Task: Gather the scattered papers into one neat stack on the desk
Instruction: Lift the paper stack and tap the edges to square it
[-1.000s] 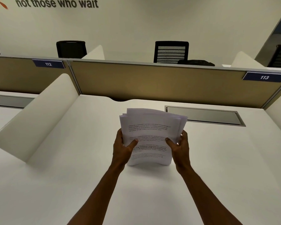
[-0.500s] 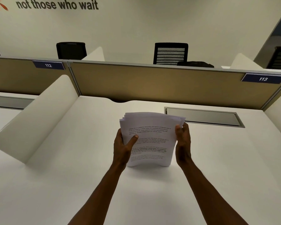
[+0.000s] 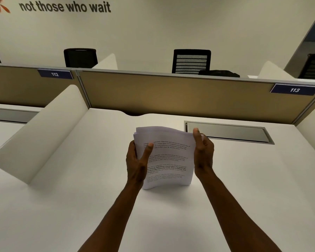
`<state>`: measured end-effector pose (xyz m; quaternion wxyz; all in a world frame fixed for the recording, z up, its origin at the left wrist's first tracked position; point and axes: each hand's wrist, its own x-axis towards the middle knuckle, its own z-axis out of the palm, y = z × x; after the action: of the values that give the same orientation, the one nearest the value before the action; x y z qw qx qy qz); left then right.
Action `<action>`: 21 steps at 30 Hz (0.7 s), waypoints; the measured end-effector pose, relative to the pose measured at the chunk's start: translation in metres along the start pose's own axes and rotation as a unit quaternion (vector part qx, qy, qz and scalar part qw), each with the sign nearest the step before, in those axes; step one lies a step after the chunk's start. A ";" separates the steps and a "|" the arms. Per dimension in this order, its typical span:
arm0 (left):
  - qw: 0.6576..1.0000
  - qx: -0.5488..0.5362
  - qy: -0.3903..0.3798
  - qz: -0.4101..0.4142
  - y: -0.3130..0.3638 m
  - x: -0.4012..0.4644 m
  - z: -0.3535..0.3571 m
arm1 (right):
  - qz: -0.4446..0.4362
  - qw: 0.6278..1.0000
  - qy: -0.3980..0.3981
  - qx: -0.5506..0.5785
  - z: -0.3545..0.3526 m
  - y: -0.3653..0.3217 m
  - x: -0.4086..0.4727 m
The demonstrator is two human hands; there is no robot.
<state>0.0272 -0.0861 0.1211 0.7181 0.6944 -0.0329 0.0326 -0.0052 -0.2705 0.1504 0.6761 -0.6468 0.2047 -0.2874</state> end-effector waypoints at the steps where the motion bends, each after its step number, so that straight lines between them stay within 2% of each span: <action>1: 1.000 -0.001 0.020 0.008 0.007 0.000 0.003 | -0.006 1.000 -0.003 -0.002 0.001 0.001 0.000; 6: 0.992 0.041 0.118 -0.001 0.039 0.010 0.015 | -0.031 0.999 -0.029 0.012 -0.001 0.004 -0.002; 11: 0.987 0.070 0.142 -0.033 0.036 0.019 0.020 | -0.040 0.999 -0.030 -0.007 -0.003 0.002 -0.004; 16: 0.992 0.058 0.107 -0.023 0.039 0.015 0.013 | -0.042 0.998 -0.056 -0.002 -0.007 0.005 -0.007; 21: 0.999 0.048 -0.008 -0.016 0.019 0.004 -0.005 | -0.008 0.993 -0.120 -0.022 -0.024 0.023 -0.015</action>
<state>0.0292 -0.0804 0.1406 0.6843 0.7286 -0.0261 0.0171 -0.0287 -0.2787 0.1238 0.6792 -0.6928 0.1234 -0.2086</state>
